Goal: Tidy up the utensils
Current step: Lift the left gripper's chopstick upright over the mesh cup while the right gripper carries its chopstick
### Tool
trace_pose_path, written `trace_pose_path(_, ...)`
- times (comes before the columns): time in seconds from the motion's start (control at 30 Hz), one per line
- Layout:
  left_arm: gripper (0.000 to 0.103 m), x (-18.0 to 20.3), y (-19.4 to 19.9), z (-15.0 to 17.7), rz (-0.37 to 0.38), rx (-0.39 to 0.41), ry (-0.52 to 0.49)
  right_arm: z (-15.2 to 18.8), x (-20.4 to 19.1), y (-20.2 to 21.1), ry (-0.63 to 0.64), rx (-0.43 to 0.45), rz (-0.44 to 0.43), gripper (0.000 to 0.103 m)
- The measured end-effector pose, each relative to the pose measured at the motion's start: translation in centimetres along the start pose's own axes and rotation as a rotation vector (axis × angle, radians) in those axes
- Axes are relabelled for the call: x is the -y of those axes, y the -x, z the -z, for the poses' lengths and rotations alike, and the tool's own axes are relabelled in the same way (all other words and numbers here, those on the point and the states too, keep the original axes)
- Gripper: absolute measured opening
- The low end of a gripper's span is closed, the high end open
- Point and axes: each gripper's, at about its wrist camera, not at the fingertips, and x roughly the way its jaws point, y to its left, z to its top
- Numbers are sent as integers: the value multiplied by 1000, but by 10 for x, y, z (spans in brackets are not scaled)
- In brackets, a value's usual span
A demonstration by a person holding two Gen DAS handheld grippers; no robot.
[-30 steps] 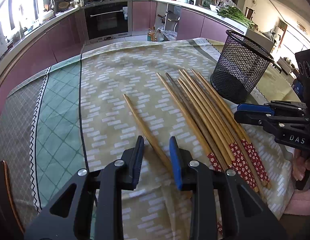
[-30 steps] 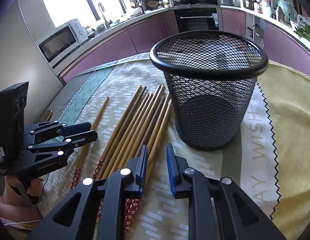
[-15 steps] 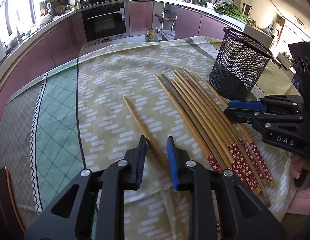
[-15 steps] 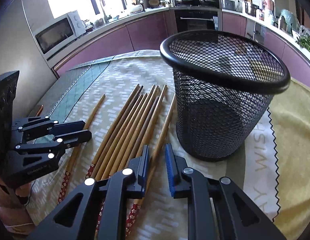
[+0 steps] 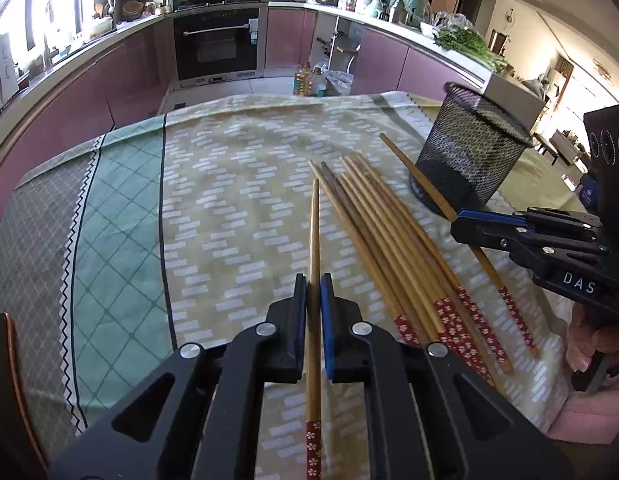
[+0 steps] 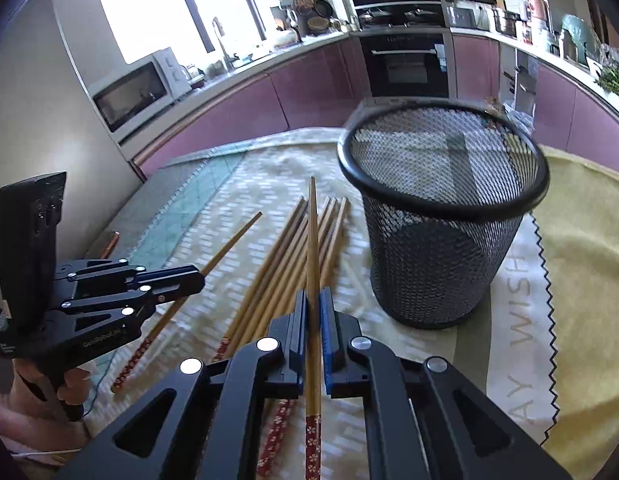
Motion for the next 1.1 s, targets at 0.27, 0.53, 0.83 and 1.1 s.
trace_pose_path(0.27, 8, 8, 47, -19, 121, 109, -18, -14, -6, 43, 43, 126, -63, 6)
trace_pose_path(0.53, 8, 18, 96, -40, 246, 230, -22, -27, -2, 79, 69, 235, -80, 6)
trace_pose_path(0.83, 7, 34, 123, -74, 327, 330, -28, -46, 7, 108, 82, 339, -89, 6)
trace_pose_path(1.1, 7, 53, 127, -125, 390, 391, -38, -67, 14, 133, 110, 410, -63, 5)
